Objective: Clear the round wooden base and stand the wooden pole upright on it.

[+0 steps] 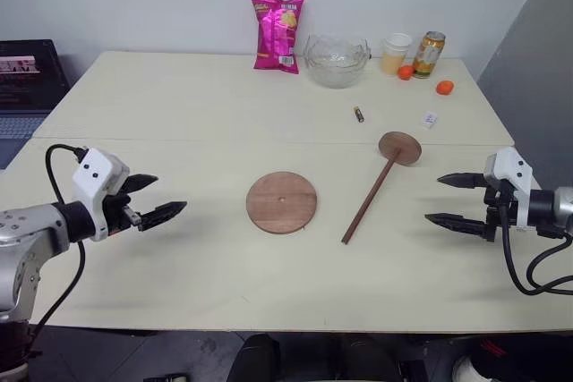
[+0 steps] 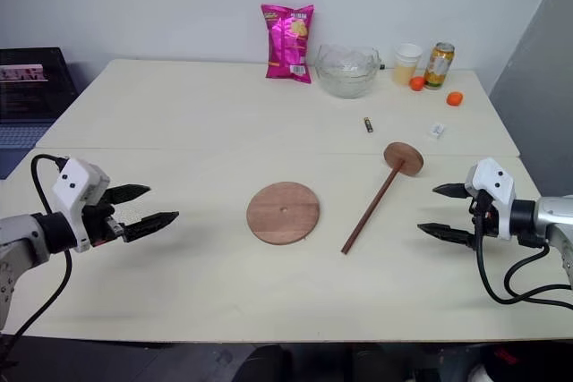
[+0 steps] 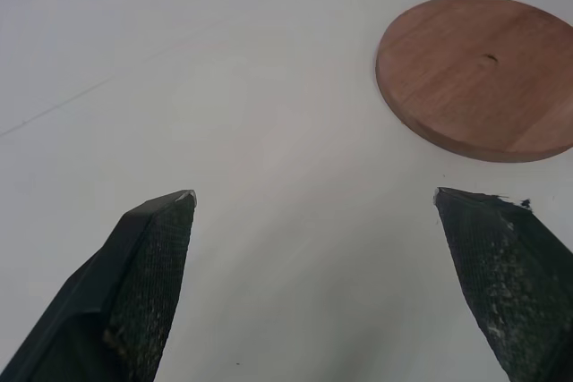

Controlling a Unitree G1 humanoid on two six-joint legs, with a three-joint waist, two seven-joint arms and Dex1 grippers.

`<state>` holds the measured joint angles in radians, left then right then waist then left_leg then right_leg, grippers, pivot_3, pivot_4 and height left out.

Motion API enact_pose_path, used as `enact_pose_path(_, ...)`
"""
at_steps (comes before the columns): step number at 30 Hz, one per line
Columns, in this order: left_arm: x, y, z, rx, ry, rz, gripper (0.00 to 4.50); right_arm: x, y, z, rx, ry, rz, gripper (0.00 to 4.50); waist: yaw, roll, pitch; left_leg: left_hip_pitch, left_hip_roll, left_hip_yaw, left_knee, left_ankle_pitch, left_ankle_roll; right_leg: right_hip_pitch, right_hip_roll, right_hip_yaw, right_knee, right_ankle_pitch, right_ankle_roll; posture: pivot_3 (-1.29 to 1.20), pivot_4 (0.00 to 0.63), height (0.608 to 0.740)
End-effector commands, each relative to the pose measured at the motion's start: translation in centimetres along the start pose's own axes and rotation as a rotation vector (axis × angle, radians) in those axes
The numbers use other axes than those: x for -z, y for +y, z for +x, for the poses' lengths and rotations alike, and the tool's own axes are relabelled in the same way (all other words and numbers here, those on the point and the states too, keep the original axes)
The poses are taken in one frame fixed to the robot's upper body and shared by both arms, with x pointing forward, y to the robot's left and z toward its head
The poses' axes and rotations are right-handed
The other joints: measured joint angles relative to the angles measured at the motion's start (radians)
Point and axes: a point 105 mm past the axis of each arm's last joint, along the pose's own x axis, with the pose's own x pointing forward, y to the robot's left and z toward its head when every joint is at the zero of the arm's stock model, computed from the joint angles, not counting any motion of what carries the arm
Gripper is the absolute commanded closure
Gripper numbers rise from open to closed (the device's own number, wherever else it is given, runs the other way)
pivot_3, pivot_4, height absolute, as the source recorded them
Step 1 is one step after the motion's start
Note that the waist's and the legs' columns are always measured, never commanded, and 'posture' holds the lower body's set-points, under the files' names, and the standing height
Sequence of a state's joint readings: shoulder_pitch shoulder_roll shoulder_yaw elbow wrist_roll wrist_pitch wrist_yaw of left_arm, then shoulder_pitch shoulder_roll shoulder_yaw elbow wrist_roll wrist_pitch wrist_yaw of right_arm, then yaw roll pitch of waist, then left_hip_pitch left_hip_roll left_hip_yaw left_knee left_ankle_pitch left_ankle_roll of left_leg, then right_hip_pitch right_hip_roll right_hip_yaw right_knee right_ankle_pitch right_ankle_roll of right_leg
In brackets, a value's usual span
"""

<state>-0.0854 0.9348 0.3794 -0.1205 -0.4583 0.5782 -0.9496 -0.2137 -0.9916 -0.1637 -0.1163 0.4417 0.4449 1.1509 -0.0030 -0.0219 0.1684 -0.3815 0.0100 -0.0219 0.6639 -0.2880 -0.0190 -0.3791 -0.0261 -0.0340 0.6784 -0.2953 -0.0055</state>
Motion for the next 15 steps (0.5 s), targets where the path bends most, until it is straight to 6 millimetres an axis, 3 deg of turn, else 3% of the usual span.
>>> enact_pose_path(1, -0.9, 0.1, -0.1, -0.002, -0.033, 0.025, 0.06, -1.0, -0.1, -0.5, 0.016, -0.016, -0.04, 0.0, 0.0, 0.0, 0.0, 0.0, 0.0, 0.0, 0.0, 0.0, 0.0, 0.0, 0.0, 0.0, 0.0, 0.0, 0.0, 0.0, 0.15, 0.74)
enact_pose_path(15, -2.6, -0.4, 0.0, 0.054, -0.108, 0.085, 0.06, -1.0, 0.2, -0.7, -0.001, -0.023, 0.01, 0.0, 0.001, 0.0, 0.0, 0.0, 0.0, 0.0, 0.0, 0.0, 0.0, 0.0, 0.0, 0.0, 0.0, 0.0, 0.0, 0.0, 0.15, 0.74)
